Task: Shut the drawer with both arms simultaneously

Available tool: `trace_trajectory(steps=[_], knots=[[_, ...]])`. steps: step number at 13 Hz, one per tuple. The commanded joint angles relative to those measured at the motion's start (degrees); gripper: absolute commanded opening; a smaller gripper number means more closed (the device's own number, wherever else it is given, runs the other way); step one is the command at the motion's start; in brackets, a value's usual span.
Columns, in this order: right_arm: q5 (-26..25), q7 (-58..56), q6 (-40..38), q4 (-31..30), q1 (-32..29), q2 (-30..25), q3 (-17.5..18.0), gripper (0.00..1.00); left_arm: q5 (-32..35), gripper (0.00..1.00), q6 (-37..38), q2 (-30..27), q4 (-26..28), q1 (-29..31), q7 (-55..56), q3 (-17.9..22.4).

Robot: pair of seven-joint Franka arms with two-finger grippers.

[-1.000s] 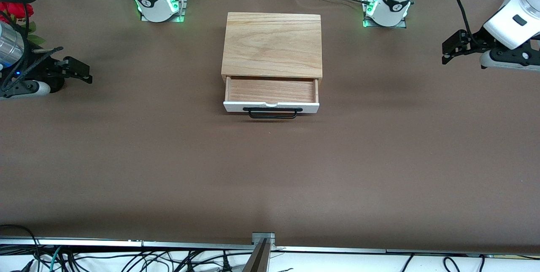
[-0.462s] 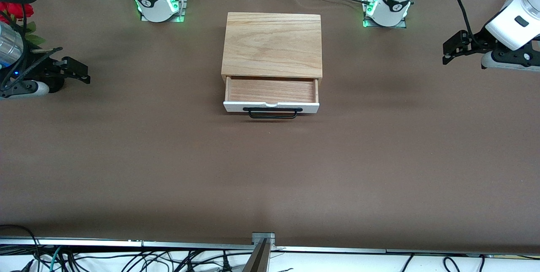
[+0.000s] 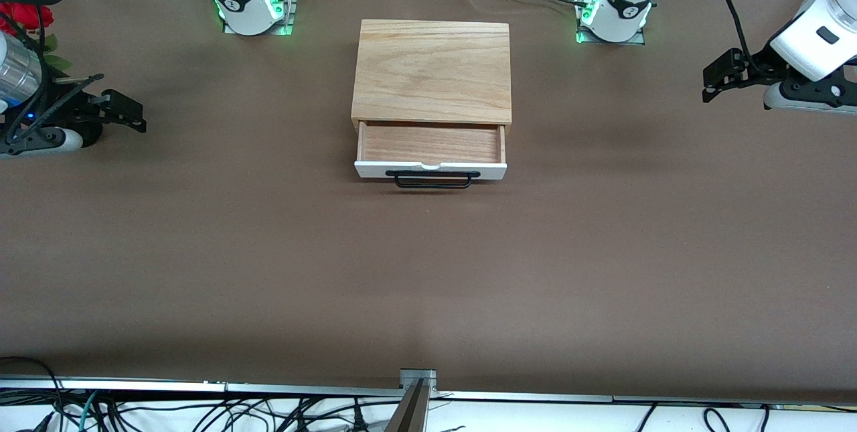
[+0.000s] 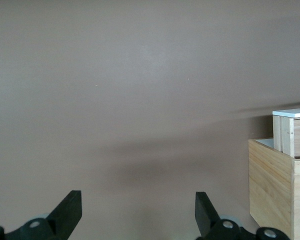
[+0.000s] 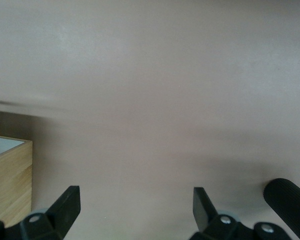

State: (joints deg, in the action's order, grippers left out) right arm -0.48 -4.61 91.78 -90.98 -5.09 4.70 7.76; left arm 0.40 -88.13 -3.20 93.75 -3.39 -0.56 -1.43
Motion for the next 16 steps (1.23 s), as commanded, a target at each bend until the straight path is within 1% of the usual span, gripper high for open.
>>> trace_trajectory(steps=[1,16], knots=[[-0.9,0.7,-0.3,-0.2,-0.2,-0.5,0.7,1.0,-0.9,1.0,1.4,0.7,-1.5,0.5,-0.2,0.0],[-0.9,0.7,-0.5,-0.3,-0.3,-0.5,0.7,1.0,-1.4,1.0,2.6,0.5,-1.2,0.5,-0.3,-0.1]])
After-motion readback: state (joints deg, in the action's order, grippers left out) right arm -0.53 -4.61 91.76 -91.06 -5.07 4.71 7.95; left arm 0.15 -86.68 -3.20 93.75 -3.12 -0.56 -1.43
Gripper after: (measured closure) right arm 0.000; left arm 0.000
